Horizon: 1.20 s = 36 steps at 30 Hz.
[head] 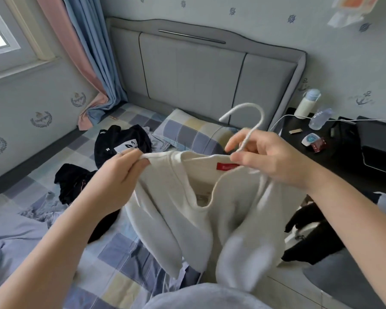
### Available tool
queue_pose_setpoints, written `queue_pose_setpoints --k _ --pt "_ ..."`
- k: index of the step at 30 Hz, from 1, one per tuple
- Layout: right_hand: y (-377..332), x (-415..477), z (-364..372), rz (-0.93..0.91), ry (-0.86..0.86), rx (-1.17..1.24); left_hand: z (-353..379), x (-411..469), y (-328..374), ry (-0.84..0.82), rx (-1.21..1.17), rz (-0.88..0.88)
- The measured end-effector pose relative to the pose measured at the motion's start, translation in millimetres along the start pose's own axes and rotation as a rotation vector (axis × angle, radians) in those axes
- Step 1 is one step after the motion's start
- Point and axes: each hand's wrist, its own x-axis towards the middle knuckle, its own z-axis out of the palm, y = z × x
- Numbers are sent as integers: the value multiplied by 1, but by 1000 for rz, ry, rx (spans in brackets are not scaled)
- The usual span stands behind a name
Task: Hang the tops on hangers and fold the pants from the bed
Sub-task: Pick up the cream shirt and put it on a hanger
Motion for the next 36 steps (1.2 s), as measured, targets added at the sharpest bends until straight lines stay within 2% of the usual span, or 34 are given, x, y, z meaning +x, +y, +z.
queue_pose_setpoints --k 4,16,20,25,30,33,36 --pt "-4 -3 0 23 -18 -151 3 3 7 -53 -6 15" --pt "-18 -8 0 -27 104 -181 18 -7 -4 -37 -105 -21" --pt "-19 -10 -5 -37 135 -190 41 -21 -15 97 -75 -152" --pt "-9 -15 -13 -19 121 -165 40 -26 -29 285 -47 -198" --pt "2 -21 -10 33 38 -163 18 -17 -33 435 28 -81" --pt "10 -22 -3 19 45 -115 6 -10 -32 380 -38 -121" --pt "14 -22 4 13 78 -67 0 -4 -27 163 -33 -188"
